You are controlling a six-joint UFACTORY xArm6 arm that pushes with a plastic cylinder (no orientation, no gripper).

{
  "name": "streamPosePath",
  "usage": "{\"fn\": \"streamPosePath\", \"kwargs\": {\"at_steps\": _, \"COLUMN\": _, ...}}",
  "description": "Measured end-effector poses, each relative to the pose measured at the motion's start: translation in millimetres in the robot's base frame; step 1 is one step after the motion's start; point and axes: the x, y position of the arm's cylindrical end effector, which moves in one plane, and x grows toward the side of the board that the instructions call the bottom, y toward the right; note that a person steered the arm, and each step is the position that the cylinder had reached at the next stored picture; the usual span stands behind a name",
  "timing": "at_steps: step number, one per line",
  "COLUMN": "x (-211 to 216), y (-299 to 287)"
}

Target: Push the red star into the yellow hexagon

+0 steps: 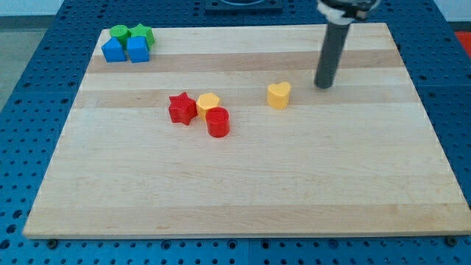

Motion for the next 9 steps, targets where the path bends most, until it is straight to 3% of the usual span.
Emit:
{"fn": "streamPosePath", "kwargs": {"at_steps": 2, "x": 20.8, "y": -72.1}}
{"fn": "streamPosePath", "kwargs": {"at_steps": 4, "x": 31.0, "y": -91.6}}
{"fn": "streamPosePath", "kwargs": {"at_steps": 5, "x": -22.6, "y": -71.3}}
{"fn": "streamPosePath", "kwargs": {"at_steps": 6, "x": -34.9, "y": -166.2}}
{"fn": "streamPosePath", "kwargs": {"at_steps": 7, "x": 15.6, "y": -267.7}}
{"fn": "streamPosePath", "kwargs": {"at_steps": 8, "x": 59.9, "y": -302.6}}
{"fn": "streamPosePath", "kwargs": {"at_steps": 9, "x": 73.1, "y": -286.8}}
